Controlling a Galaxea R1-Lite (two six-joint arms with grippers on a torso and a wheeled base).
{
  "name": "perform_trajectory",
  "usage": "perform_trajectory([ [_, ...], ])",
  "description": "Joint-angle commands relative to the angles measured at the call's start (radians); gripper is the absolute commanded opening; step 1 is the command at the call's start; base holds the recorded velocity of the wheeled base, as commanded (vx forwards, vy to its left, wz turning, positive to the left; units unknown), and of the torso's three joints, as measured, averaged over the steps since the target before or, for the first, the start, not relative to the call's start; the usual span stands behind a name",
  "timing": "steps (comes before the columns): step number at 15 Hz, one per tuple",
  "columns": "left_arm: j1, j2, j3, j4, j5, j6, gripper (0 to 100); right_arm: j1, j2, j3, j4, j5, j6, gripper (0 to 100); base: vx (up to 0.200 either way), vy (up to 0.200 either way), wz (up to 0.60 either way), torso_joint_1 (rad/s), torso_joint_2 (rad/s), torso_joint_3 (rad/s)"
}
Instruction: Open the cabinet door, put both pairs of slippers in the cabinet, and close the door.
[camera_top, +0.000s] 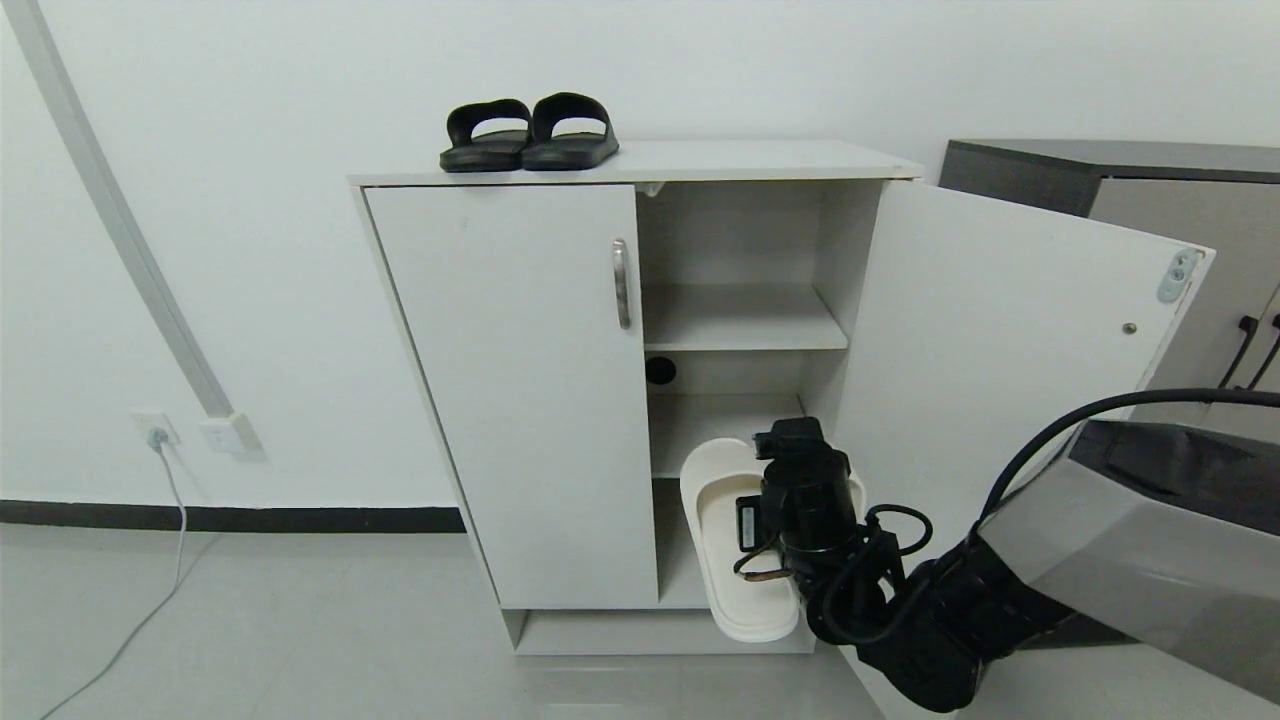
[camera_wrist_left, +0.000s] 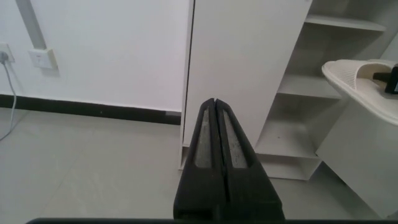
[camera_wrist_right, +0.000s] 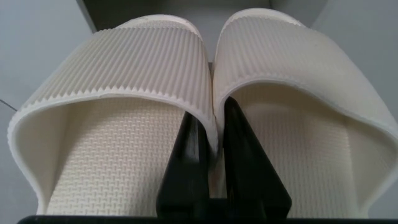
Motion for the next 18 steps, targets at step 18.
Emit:
perform_trajectory([
  [18,0.000,0.002,0.000,0.000,0.000,-0.001,0,-0.004,0.088,-0.011,-0.152,-0.023,-0.049,0,0.000,0.000,0.00,0.003,0.00,-0.154],
])
